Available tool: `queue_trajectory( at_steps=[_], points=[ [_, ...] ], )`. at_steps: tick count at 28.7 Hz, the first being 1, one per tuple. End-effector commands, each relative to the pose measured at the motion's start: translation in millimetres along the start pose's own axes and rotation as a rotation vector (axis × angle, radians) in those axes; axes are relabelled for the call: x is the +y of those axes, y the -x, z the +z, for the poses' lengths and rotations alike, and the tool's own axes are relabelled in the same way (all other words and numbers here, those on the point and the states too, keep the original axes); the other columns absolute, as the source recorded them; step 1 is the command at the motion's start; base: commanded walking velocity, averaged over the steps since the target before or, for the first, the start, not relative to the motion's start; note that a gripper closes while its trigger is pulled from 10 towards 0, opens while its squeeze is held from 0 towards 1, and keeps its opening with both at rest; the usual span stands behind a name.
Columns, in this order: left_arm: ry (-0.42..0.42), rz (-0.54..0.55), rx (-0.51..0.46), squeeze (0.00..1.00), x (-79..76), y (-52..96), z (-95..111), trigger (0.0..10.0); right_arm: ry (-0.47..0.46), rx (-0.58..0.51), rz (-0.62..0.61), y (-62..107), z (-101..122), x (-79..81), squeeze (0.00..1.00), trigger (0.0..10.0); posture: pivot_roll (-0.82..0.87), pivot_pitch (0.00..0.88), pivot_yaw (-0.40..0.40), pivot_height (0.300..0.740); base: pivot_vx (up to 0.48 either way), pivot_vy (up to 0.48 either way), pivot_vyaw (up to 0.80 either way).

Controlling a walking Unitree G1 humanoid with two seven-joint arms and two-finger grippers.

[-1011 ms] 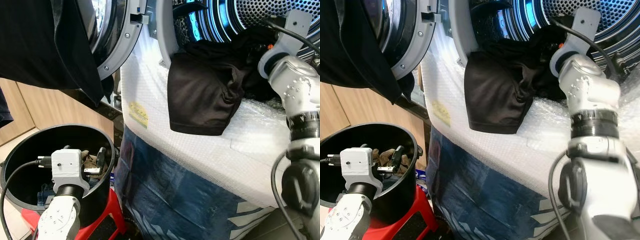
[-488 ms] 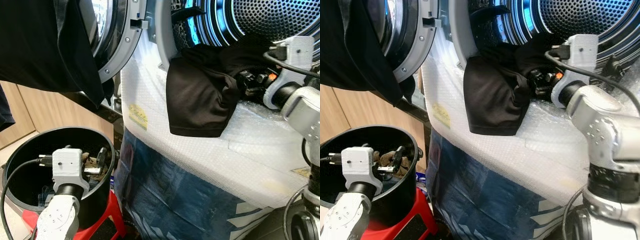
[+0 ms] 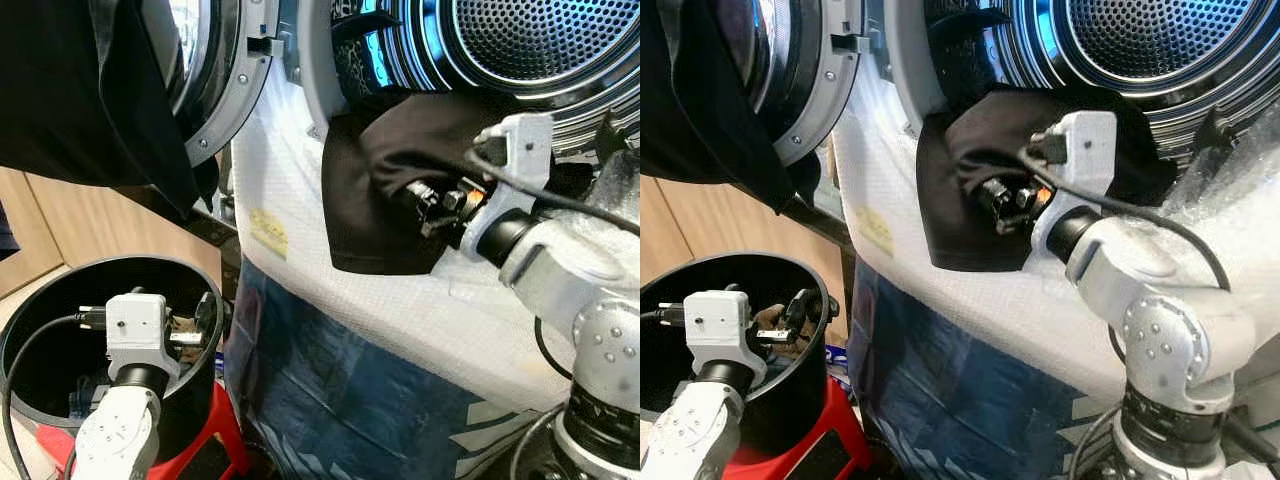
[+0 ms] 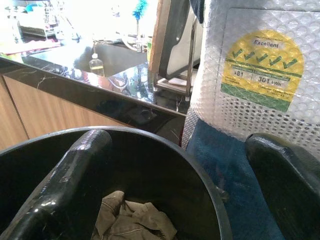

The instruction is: Clothes washing

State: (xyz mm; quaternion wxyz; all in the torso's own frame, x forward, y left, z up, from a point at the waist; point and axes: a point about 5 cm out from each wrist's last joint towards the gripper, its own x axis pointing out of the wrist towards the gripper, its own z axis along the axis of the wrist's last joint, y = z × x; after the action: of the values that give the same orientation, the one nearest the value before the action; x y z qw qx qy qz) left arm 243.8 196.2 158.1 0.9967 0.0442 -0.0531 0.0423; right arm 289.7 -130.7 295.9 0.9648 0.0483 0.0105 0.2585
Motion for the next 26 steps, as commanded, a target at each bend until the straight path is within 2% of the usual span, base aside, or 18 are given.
queue_trajectory(
  at_steps=[1,7,10,13,16,20,22,23,24,26],
  points=[
    [0.028,-0.024,0.001,0.0,-5.4,-2.4,-1,10.0,0.057,-0.011,0.018,7.3,-2,0.0,0.0,10.0,0.12,0.04,-0.157,0.74,0.0,0.0,0.0],
    [0.033,-0.033,-0.004,0.0,-7.8,-4.4,1,10.0,0.13,-0.02,-0.048,7.1,-6,-8.8,0.0,10.0,0.11,0.045,-0.155,0.74,0.0,0.0,0.0],
    [0.03,-0.031,-0.007,0.0,-6.8,-5.0,1,10.0,0.055,-0.061,-0.19,1.5,-5,-19.4,0.0,10.0,0.12,0.041,-0.154,0.74,0.0,0.0,0.0],
    [0.029,-0.032,-0.01,0.0,-7.0,-5.0,2,10.0,0.003,-0.127,-0.209,-4.7,2,-19.2,0.0,10.0,0.12,0.044,-0.154,0.74,0.0,0.0,0.0],
    [0.033,-0.027,-0.013,0.0,-6.9,-6.6,2,10.0,0.038,-0.207,-0.139,-22.9,16,-5.2,0.0,10.0,0.11,0.038,-0.152,0.74,0.0,0.0,0.0],
    [0.035,-0.034,-0.026,0.0,-10.9,-9.2,5,10.0,0.083,-0.348,-0.007,-62.5,54,13.2,0.0,10.0,0.13,0.03,-0.152,0.74,0.0,0.0,0.0],
    [0.038,-0.031,-0.032,0.0,-11.3,-9.4,6,10.0,0.12,-0.355,0.001,-76.1,62,13.7,0.0,10.0,0.14,0.023,-0.158,0.74,0.0,0.0,0.0],
    [0.035,-0.028,-0.035,0.0,-11.0,-9.5,7,10.0,0.183,-0.368,0.05,-91.2,72,16.4,0.0,10.0,0.15,0.02,-0.157,0.74,0.0,0.0,0.0],
    [0.031,-0.024,-0.035,0.0,-10.2,-9.3,7,10.0,0.214,-0.372,0.06,-98.2,76,15.7,0.0,10.0,0.16,0.015,-0.154,0.74,0.0,0.0,0.0],
    [0.029,-0.012,-0.037,0.0,-6.4,-9.0,8,10.0,0.351,-0.339,-0.029,-116.0,89,4.5,0.0,10.0,0.16,0.017,-0.149,0.74,0.0,0.0,0.0]
  ],
)
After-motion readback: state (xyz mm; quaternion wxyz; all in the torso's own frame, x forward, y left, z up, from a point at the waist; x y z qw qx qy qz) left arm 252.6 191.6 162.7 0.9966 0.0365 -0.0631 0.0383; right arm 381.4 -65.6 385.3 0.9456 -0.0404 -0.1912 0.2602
